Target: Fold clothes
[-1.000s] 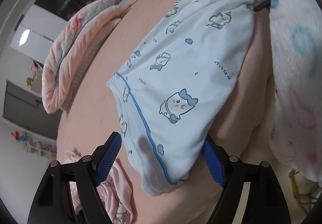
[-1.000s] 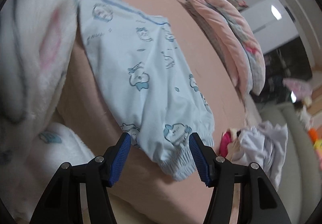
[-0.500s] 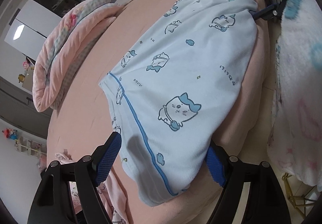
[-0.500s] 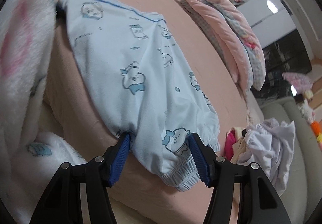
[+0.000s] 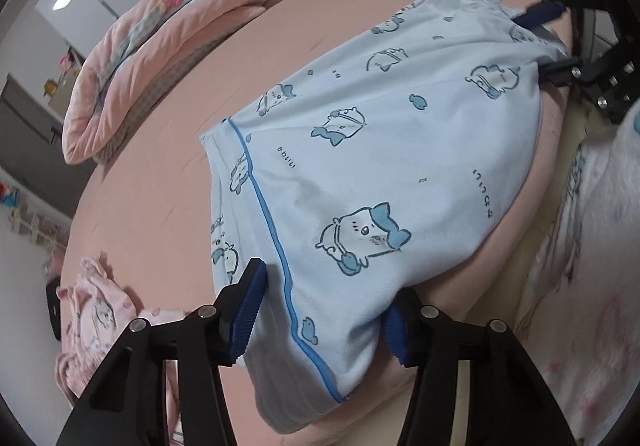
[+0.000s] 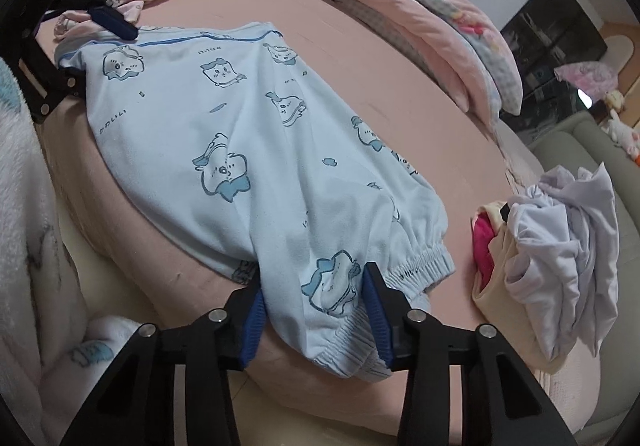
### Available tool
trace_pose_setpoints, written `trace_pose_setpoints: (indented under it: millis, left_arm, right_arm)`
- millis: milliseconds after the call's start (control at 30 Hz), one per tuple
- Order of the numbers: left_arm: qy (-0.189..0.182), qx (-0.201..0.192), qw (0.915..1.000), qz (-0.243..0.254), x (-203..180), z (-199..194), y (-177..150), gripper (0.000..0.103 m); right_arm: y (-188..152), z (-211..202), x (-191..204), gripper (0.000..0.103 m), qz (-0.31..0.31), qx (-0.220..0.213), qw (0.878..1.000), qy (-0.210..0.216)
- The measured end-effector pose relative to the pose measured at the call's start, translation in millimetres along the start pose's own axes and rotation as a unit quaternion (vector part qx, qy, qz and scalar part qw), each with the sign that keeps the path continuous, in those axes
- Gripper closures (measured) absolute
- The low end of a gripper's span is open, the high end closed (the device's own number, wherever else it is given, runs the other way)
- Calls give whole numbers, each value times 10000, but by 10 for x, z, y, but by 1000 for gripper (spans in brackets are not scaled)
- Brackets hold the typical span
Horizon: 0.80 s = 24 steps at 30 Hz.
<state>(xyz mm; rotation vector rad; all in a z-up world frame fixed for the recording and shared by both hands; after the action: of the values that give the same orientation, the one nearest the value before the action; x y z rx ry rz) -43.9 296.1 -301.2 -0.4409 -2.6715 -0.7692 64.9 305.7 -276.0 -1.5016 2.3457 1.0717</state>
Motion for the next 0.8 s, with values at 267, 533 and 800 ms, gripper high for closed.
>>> trace_pose_setpoints:
  millis: [267,533,800]
  left_arm:
    - [-265,-21,9930,-1153,171,-43,12,56]
    - [-655,-109,9807,-1839,397,-77,179,71]
    - [-623,-121,9811,-1828,495,-209,416,71]
  right_arm:
    - [6,-52,-169,76,685,74,9968,402]
    - [2,-140,-442,82,1437,31,9854,917]
    - [105,-241,-653,82,1734,-55,9780,1162]
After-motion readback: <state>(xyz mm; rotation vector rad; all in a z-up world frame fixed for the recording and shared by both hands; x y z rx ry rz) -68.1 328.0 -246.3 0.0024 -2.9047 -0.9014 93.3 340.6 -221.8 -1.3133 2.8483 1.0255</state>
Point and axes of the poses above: each gripper's, at about its wrist camera, not at the fingertips, and z roughly the way its jaws point, x to its left, y to its top, the point moved 3 cm from there along z, roughly the way its jaws point, and after that the axes turned 2 degrees about -y, right-handed, at the moved point
